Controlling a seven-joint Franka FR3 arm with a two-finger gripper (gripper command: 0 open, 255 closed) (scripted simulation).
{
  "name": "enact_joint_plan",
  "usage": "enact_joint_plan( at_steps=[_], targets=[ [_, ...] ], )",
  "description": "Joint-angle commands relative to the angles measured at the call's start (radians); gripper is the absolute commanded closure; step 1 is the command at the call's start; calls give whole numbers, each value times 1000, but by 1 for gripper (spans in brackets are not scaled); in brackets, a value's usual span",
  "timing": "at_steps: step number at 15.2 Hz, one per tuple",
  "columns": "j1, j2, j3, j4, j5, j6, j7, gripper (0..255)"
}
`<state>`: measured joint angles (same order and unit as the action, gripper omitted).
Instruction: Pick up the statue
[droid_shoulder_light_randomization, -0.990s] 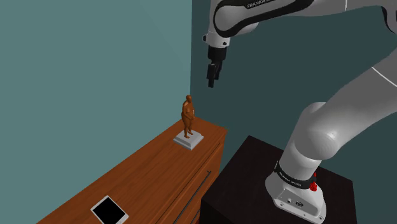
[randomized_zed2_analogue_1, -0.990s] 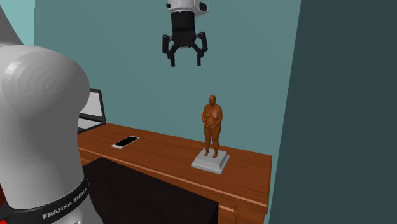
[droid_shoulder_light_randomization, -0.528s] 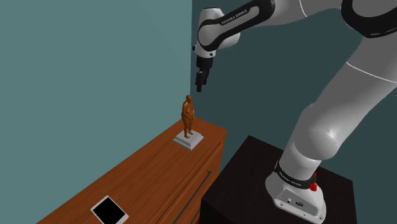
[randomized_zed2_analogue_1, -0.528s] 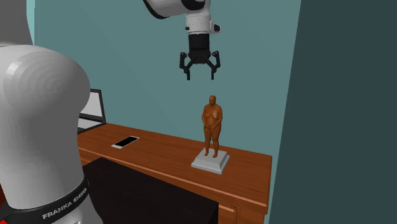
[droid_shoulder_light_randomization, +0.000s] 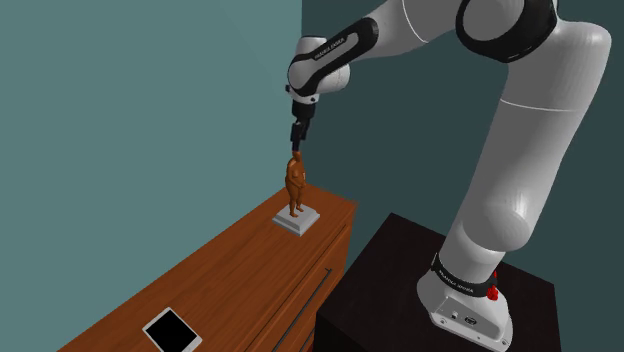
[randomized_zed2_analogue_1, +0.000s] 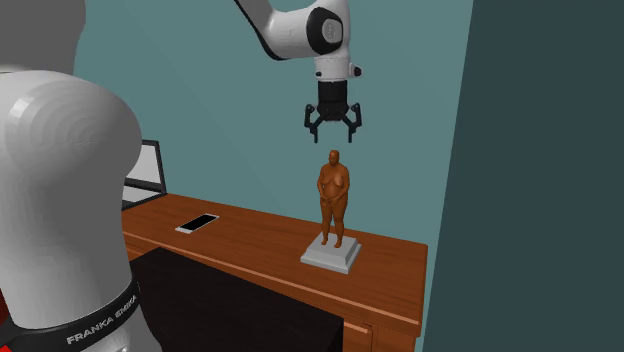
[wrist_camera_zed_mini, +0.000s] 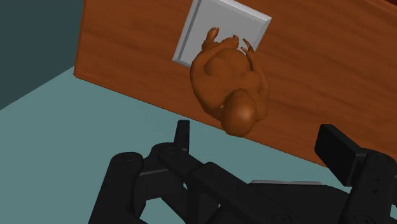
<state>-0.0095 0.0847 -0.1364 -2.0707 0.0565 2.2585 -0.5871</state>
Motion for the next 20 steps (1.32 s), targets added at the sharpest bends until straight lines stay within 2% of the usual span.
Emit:
enact_joint_plan(
  at_steps=[1, 9, 10, 20],
  targets=[
    [-2, 36, 1, 11, 12, 29, -16, 0],
    [-4, 82, 3, -25, 25, 110, -27, 0],
    [-4, 82, 4, -26, 25, 111, -27, 255],
    [-4, 74, 3, -20, 23, 98, -25, 255]
  ],
)
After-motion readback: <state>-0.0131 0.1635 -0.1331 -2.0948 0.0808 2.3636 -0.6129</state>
